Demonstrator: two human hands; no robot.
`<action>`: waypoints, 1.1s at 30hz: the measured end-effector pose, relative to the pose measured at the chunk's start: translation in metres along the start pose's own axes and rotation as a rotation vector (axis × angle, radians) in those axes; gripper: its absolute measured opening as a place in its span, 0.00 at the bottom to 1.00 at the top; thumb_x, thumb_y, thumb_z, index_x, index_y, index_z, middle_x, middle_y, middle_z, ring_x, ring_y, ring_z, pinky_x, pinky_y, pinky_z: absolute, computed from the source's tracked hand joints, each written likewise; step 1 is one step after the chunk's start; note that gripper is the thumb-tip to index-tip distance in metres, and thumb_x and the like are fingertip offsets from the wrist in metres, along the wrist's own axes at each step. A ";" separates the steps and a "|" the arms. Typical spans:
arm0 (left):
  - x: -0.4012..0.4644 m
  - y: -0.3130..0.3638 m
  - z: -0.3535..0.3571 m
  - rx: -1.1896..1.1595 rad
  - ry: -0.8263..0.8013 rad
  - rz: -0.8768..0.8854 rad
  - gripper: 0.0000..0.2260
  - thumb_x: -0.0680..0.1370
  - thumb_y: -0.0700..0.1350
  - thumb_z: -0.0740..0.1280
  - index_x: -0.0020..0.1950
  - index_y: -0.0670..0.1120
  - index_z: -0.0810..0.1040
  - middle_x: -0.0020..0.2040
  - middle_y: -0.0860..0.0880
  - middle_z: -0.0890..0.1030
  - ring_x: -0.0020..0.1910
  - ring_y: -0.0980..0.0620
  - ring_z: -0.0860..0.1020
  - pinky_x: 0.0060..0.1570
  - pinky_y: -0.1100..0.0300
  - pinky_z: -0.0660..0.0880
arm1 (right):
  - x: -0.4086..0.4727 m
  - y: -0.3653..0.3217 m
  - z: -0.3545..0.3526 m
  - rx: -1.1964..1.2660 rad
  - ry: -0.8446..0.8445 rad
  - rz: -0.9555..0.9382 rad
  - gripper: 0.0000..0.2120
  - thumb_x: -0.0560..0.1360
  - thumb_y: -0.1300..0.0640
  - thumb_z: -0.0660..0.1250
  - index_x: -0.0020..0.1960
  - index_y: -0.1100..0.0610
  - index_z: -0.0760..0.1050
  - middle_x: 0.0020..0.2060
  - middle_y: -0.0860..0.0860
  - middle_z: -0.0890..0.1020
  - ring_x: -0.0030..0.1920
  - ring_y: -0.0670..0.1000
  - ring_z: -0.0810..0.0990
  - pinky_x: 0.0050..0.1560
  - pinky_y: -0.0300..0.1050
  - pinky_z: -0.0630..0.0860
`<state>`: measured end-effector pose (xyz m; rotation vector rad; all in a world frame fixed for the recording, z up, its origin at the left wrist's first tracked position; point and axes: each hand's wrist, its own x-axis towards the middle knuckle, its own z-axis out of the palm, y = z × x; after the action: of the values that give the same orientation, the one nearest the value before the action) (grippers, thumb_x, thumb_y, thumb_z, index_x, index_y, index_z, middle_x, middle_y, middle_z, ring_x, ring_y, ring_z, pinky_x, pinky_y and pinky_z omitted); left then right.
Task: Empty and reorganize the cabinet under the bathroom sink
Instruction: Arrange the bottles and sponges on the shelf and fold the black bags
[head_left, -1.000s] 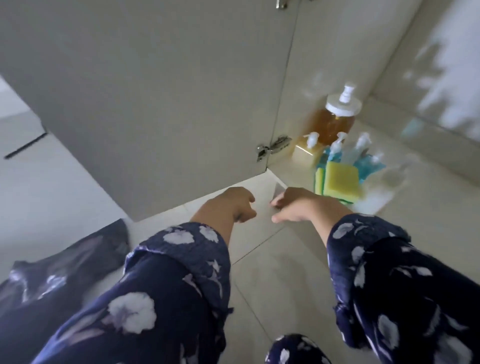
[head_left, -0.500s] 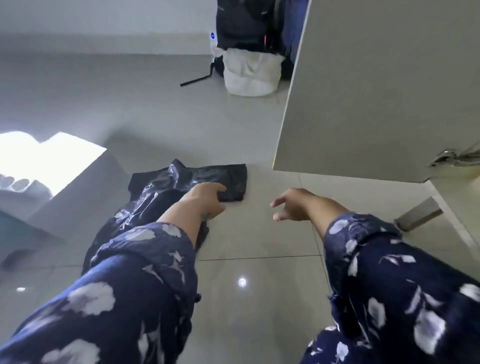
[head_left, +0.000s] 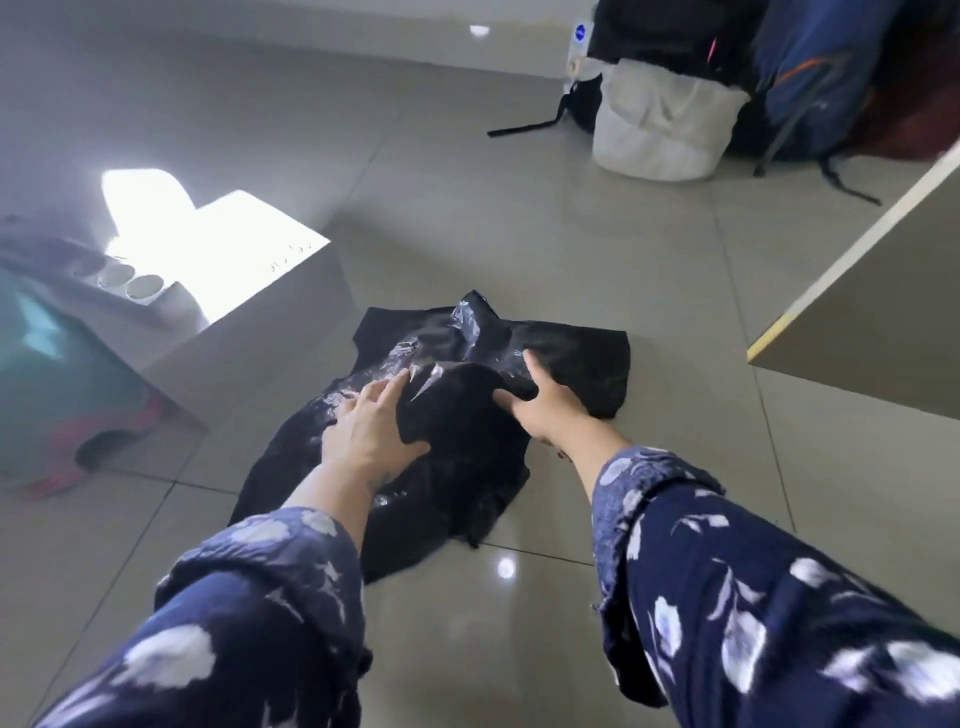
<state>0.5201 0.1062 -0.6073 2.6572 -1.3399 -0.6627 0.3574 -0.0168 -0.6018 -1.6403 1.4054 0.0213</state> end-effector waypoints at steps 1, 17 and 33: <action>0.002 -0.004 0.009 -0.031 0.001 0.011 0.40 0.73 0.53 0.71 0.77 0.59 0.50 0.75 0.52 0.62 0.71 0.44 0.65 0.63 0.45 0.70 | 0.007 0.000 0.011 0.112 -0.011 0.016 0.38 0.73 0.40 0.66 0.74 0.33 0.46 0.75 0.52 0.60 0.70 0.59 0.67 0.61 0.49 0.69; -0.016 0.035 0.007 -0.086 0.175 0.181 0.28 0.75 0.35 0.58 0.67 0.63 0.72 0.67 0.55 0.75 0.64 0.47 0.75 0.57 0.57 0.71 | -0.024 0.021 -0.028 0.139 0.312 -0.126 0.21 0.72 0.65 0.64 0.63 0.53 0.77 0.61 0.52 0.79 0.60 0.52 0.77 0.55 0.34 0.68; 0.029 0.175 0.053 0.256 0.061 0.657 0.18 0.80 0.43 0.58 0.63 0.64 0.75 0.62 0.55 0.78 0.63 0.50 0.73 0.63 0.54 0.66 | -0.063 0.158 -0.077 0.283 0.422 0.263 0.33 0.73 0.63 0.66 0.76 0.52 0.60 0.70 0.54 0.70 0.69 0.55 0.69 0.65 0.41 0.66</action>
<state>0.3824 -0.0171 -0.6176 2.1375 -2.2304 -0.3344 0.1723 -0.0022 -0.6226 -1.2603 1.8429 -0.3752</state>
